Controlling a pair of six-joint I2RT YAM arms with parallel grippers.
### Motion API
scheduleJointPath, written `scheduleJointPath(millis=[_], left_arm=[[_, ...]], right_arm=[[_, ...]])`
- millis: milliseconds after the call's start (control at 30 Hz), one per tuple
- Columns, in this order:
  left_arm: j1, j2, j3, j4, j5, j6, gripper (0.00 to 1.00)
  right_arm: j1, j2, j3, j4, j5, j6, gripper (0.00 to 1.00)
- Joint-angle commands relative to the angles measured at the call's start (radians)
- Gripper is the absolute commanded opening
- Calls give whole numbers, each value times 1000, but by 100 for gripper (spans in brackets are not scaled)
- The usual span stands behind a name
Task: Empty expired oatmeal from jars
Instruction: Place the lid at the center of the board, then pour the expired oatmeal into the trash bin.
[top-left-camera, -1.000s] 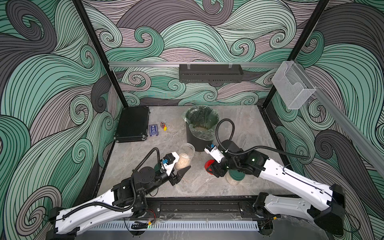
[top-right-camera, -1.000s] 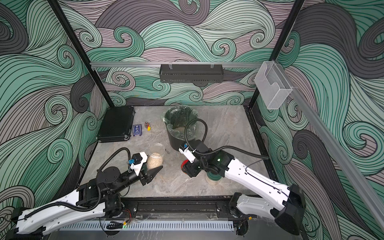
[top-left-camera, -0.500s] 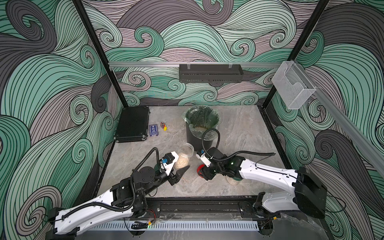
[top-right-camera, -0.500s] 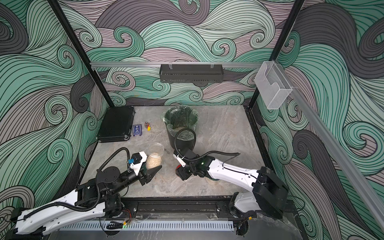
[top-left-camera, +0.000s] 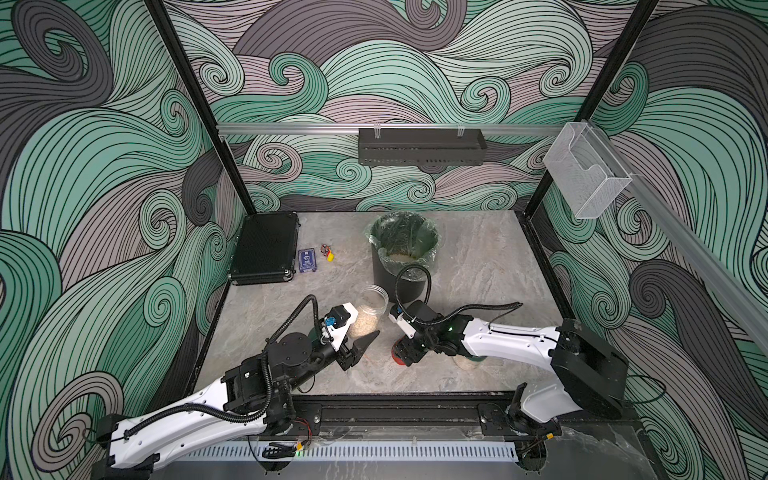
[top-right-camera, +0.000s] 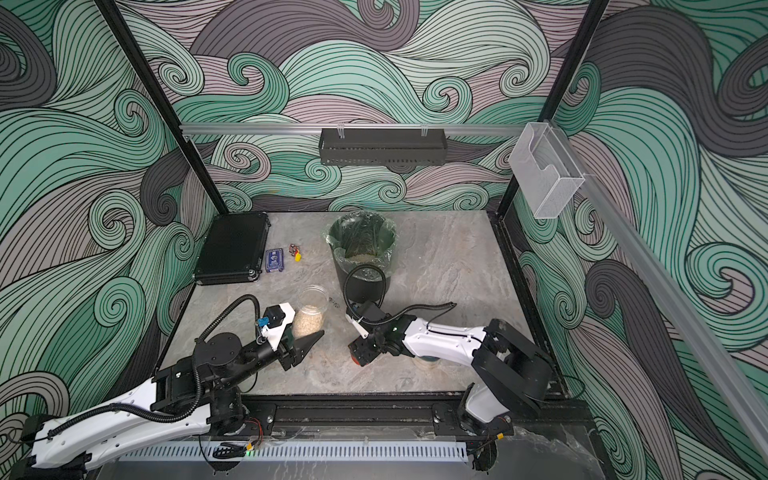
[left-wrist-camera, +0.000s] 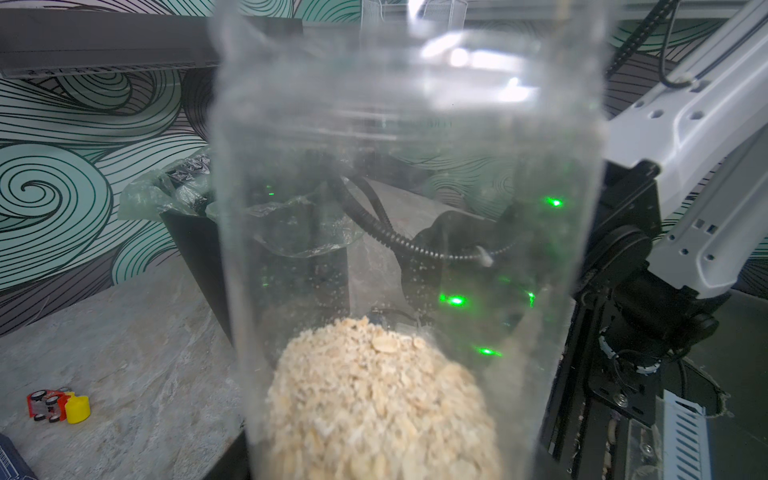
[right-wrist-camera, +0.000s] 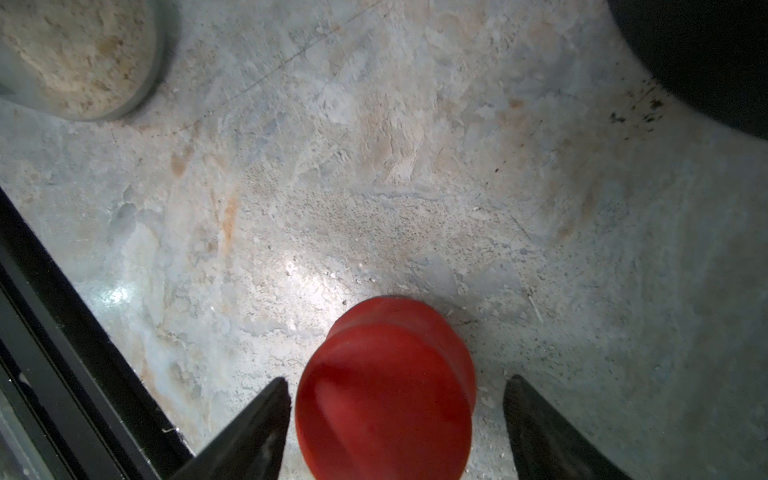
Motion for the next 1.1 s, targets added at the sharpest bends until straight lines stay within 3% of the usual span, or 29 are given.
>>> scheduleJointPath(millis=[0, 567, 833, 1067], left_arm=[[-2, -13, 34, 28, -18, -3, 48], [0, 62, 69, 80, -34, -42, 48], [4, 158, 139, 94, 7, -13, 49], [5, 194, 159, 105, 75, 9, 49]], right_arm=[[1, -26, -1, -5, 16, 6, 84], [0, -553, 117, -300, -38, 22, 99], [-25, -613, 207, -214, -284, 71, 99], [-25, -600, 224, -15, -364, 143, 99]])
